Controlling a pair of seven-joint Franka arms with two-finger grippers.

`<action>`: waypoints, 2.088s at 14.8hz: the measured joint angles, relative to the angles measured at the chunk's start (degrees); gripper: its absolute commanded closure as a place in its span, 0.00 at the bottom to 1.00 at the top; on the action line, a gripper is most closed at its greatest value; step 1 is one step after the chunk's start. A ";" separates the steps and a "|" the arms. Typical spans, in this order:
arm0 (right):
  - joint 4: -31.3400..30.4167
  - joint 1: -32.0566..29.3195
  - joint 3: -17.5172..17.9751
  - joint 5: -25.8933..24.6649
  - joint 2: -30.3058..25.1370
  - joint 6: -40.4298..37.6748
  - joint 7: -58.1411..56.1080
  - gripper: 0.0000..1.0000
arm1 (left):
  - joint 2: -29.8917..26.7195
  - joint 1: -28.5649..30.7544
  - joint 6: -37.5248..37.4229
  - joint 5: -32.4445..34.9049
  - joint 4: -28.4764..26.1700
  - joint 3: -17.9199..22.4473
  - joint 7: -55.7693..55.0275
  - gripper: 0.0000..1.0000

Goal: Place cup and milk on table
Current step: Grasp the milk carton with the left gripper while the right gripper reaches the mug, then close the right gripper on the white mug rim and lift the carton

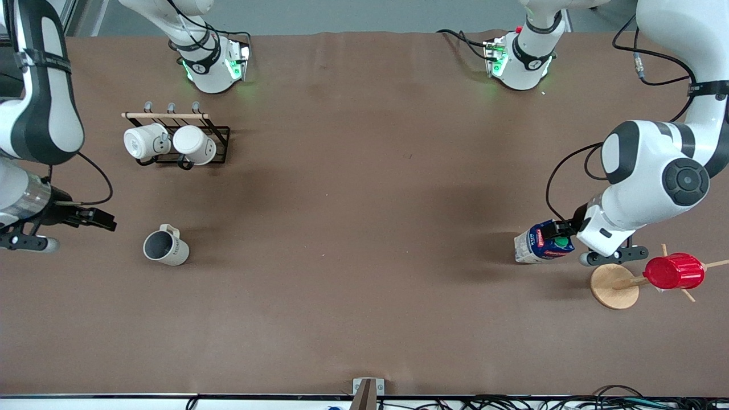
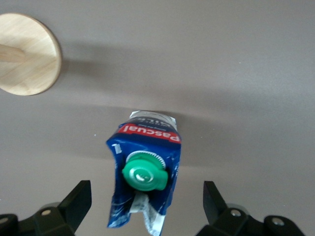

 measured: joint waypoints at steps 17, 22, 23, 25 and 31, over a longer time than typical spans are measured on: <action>-7.15 0.12 0.00 -0.06 9.79 17.03 -0.03 0.07 | 2.98 0.62 1.74 0.00 0.13 0.14 0.02 0.28; -7.17 0.15 0.00 -0.06 12.29 19.54 -0.03 0.14 | 3.04 0.52 1.74 0.00 0.13 0.10 0.03 0.72; -7.18 0.16 0.00 -0.06 12.61 19.79 -0.03 0.18 | 3.04 0.40 1.73 0.00 0.14 0.08 0.03 0.75; -7.17 0.20 0.00 -0.06 13.00 20.07 -0.03 0.26 | 3.02 0.22 1.61 0.00 0.28 0.04 0.03 0.77; -7.12 1.06 0.03 -0.06 13.17 21.02 -0.03 0.52 | 2.91 0.05 1.37 0.01 0.78 -0.53 0.03 0.87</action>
